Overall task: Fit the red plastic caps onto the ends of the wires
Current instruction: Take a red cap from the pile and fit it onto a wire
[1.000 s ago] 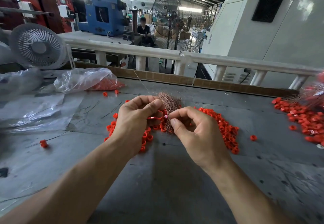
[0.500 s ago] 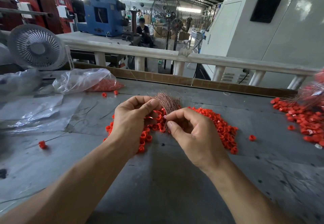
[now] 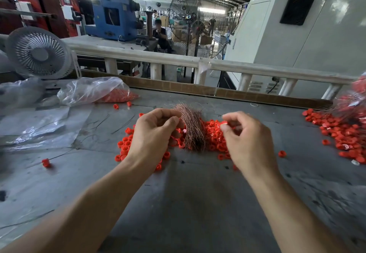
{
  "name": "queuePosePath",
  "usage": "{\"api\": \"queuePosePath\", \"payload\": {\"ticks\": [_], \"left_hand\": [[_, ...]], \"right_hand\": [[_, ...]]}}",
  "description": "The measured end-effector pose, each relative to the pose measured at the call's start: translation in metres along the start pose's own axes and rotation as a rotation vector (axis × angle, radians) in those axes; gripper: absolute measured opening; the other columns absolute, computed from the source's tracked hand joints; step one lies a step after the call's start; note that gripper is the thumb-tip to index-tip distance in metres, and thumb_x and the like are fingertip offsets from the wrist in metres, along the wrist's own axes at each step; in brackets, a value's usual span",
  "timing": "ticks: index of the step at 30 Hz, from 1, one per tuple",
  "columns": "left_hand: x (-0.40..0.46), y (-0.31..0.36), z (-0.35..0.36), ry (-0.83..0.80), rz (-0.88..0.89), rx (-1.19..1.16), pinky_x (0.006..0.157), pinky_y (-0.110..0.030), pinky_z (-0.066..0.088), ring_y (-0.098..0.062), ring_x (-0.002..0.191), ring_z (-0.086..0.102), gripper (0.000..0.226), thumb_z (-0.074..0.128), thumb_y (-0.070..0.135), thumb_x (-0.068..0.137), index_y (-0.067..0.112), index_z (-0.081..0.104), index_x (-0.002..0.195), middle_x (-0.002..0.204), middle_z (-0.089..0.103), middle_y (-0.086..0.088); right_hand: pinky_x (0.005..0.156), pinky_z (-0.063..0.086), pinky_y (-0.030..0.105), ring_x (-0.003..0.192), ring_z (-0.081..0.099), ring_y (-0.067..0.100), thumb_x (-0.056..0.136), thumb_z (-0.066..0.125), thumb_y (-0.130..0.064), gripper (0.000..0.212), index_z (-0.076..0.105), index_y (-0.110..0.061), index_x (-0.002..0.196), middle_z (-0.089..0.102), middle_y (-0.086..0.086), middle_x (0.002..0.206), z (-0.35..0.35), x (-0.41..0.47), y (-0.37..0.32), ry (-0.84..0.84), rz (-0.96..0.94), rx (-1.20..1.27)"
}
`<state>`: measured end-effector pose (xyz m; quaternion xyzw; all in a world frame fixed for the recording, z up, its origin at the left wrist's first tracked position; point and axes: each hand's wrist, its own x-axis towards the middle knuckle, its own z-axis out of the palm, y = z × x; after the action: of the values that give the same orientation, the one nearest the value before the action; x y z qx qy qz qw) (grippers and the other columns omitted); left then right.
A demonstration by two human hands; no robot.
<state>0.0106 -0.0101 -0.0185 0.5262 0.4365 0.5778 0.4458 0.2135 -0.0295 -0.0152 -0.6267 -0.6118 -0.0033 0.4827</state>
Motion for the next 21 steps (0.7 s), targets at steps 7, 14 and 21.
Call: {"api": "queuePosePath", "payload": {"ticks": [7,14,21], "left_hand": [[0.0,-0.004,0.001,-0.027,0.027,0.067,0.055,-0.021,0.054,-0.009,0.063,0.066,0.021,0.06,0.004,0.099,0.018,0.075,0.096,0.081,0.077,-0.002],[0.0,-0.005,0.002,-0.018,0.028,0.127,0.057,-0.026,0.055,-0.008,0.063,0.066,0.022,0.06,0.004,0.098,0.019,0.076,0.094,0.08,0.077,0.0],[-0.001,-0.003,0.002,-0.027,0.021,0.119,0.058,-0.025,0.055,-0.009,0.062,0.066,0.022,0.06,0.003,0.098,0.018,0.075,0.094,0.079,0.077,-0.001]], "right_hand": [[0.087,0.052,0.038,0.108,0.067,0.032,0.089,0.071,-0.023,0.018,0.074,-0.027,0.106,0.075,0.006,0.113,-0.035,0.025,0.047,-0.042,0.464,-0.435],[0.097,0.052,0.04,0.111,0.066,0.034,0.086,0.067,-0.017,0.023,0.075,-0.03,0.103,0.073,0.009,0.116,-0.051,0.031,0.066,-0.142,0.657,-0.503],[0.098,0.052,0.042,0.113,0.065,0.035,0.087,0.071,-0.018,0.022,0.076,-0.028,0.106,0.071,0.011,0.12,-0.055,0.031,0.071,-0.162,0.693,-0.518]]}}
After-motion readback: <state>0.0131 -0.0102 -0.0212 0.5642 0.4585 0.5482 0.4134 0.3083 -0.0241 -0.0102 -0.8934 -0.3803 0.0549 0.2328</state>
